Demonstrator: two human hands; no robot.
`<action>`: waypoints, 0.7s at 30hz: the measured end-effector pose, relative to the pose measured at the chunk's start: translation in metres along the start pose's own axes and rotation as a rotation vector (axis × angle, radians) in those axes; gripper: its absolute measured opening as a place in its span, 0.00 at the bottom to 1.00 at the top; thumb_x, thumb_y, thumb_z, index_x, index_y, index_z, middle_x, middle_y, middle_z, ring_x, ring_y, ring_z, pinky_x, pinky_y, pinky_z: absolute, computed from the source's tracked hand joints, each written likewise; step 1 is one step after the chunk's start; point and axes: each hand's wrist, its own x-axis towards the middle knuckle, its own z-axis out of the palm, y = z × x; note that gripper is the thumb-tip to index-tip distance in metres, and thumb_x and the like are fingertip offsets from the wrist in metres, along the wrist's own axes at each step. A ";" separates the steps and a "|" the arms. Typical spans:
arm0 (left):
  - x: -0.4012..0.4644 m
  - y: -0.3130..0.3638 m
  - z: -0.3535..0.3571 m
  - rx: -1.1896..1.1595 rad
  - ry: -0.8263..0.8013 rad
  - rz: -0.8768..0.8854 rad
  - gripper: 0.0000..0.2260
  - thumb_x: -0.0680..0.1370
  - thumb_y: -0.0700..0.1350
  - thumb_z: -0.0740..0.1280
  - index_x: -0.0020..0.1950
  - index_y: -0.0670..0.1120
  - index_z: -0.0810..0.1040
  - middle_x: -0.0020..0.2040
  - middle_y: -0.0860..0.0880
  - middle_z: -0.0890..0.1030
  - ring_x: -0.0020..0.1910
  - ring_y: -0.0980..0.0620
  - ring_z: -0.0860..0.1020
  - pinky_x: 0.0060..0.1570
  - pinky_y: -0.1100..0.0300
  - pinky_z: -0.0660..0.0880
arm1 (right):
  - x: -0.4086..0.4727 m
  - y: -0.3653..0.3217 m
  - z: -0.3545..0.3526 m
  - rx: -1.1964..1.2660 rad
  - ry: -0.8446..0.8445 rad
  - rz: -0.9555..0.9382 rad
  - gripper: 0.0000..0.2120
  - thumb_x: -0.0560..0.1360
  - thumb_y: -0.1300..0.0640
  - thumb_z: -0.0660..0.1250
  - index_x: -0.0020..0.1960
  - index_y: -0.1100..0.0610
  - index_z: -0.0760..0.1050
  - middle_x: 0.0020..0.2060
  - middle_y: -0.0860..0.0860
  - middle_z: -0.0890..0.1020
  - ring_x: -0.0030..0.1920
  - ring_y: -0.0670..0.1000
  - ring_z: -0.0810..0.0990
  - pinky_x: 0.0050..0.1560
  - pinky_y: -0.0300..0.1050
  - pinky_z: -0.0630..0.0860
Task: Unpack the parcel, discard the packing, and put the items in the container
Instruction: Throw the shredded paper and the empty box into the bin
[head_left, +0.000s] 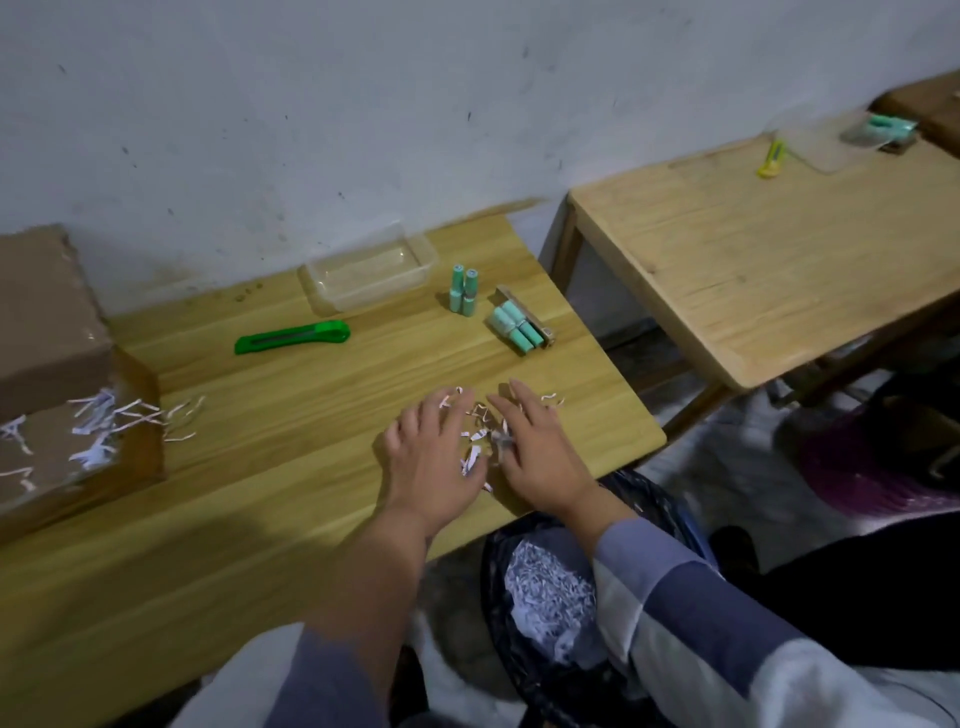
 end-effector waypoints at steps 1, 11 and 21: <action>-0.001 -0.006 0.000 0.000 -0.002 -0.046 0.38 0.69 0.60 0.66 0.76 0.55 0.55 0.75 0.50 0.59 0.70 0.46 0.61 0.64 0.47 0.59 | 0.003 -0.005 0.001 0.016 -0.011 -0.005 0.28 0.74 0.54 0.55 0.74 0.51 0.59 0.77 0.55 0.53 0.77 0.55 0.50 0.75 0.62 0.46; -0.008 -0.036 0.020 0.064 -0.093 -0.097 0.43 0.68 0.70 0.45 0.78 0.50 0.46 0.79 0.51 0.43 0.77 0.53 0.40 0.72 0.41 0.39 | 0.019 -0.013 0.023 -0.192 0.013 -0.155 0.23 0.77 0.44 0.47 0.68 0.44 0.70 0.72 0.48 0.67 0.75 0.55 0.59 0.70 0.67 0.51; 0.004 0.020 0.018 -0.060 -0.213 0.108 0.33 0.78 0.64 0.50 0.78 0.52 0.46 0.79 0.56 0.44 0.77 0.56 0.38 0.70 0.34 0.36 | 0.000 0.024 0.002 -0.030 0.268 -0.067 0.16 0.70 0.60 0.57 0.53 0.58 0.80 0.54 0.57 0.81 0.53 0.62 0.77 0.51 0.59 0.77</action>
